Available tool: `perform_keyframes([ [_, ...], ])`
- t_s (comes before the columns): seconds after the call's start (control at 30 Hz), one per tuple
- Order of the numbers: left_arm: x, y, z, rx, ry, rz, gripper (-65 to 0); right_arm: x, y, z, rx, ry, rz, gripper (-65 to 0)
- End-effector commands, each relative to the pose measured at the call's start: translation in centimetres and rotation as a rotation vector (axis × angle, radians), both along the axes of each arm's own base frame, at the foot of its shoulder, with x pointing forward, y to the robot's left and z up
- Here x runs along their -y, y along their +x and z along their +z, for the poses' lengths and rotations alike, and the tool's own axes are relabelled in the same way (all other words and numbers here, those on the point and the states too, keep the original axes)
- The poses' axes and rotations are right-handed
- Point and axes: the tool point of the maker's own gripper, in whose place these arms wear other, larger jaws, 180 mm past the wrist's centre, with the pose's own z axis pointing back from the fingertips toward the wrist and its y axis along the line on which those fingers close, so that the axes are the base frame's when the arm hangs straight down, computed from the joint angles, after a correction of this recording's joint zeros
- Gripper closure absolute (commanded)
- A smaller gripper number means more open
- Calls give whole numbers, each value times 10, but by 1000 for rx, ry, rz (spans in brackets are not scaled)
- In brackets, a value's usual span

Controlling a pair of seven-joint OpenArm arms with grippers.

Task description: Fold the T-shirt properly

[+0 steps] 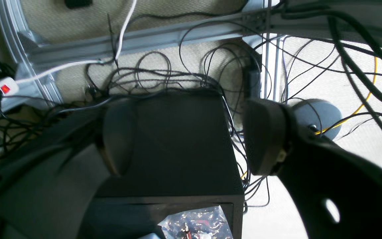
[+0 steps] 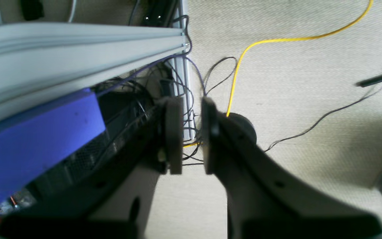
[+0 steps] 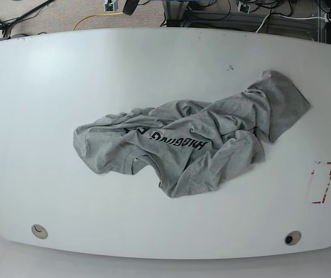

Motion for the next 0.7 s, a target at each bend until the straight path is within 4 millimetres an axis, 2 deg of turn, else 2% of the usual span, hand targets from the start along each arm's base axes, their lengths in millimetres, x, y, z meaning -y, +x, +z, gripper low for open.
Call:
perform_keyframes([
  [0.0,-2,-5,8,19,5,-6,-453,0,-10,8,3,-1,-2,-87],
  [0.2,-14,-11,35,79,26,-47,-453,5,-19,28,24,-21,18,-87],
  [0.3,-12,-13,48,109,25,-62,-453,1,-19,40,44,-20,23,-87],
  [0.57,-4,-20,91,179,12,-97,-453,9,-25,75,98,-50,50,-87],
  [0.67,-10,-21,109,202,22,-133,-453,10,-25,89,121,-60,60,-87],
])
